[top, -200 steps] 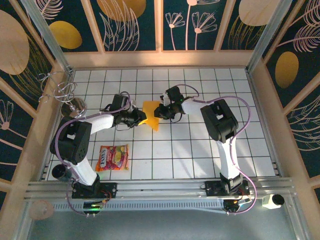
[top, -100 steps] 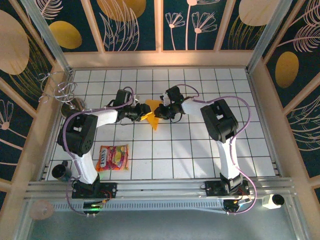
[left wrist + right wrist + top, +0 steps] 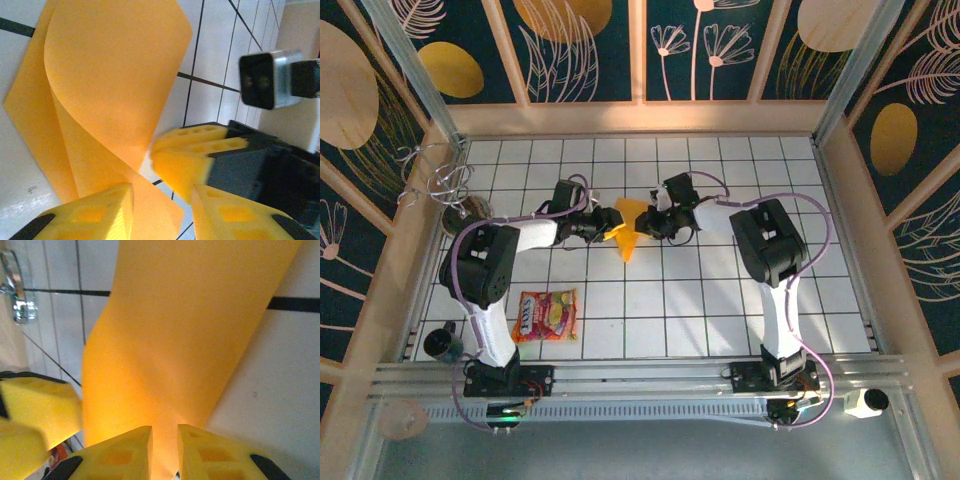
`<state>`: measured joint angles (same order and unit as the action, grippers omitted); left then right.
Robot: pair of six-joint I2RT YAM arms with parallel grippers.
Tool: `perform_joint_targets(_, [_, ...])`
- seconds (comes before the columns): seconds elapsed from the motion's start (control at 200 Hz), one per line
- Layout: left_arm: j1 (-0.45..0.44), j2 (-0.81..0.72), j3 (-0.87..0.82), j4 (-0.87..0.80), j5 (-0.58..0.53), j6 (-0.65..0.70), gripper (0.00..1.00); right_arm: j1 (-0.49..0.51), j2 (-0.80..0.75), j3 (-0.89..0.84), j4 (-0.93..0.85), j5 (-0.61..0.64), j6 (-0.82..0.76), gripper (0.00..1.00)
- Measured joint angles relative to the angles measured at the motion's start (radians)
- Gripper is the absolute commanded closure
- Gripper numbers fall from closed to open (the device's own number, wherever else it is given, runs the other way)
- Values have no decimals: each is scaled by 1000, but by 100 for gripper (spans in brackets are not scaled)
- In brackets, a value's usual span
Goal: Fold a paper plane with a square sheet of paper (pick it up from the middle)
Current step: Third fold the triangle at the center of the table.
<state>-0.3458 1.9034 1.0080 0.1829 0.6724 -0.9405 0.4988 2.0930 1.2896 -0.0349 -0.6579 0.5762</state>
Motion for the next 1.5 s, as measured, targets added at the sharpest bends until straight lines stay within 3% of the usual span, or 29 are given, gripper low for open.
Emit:
perform_joint_targets(0.26, [0, 11, 0, 0, 0, 0, 66, -19, -77, -66, 102, -63, 83, 62])
perform_joint_targets(0.746, [2, 11, -6, 0, -2, 0, 73, 29, -35, -78, 151, -130, 122, 61])
perform_joint_targets(1.141, [1, 11, -6, 0, -2, -1, 78, 33, -29, -78, 138, -108, 121, 63])
perform_joint_targets(1.502, [1, 11, -6, 0, -3, -1, 79, 33, -18, -80, 206, -156, 166, 77])
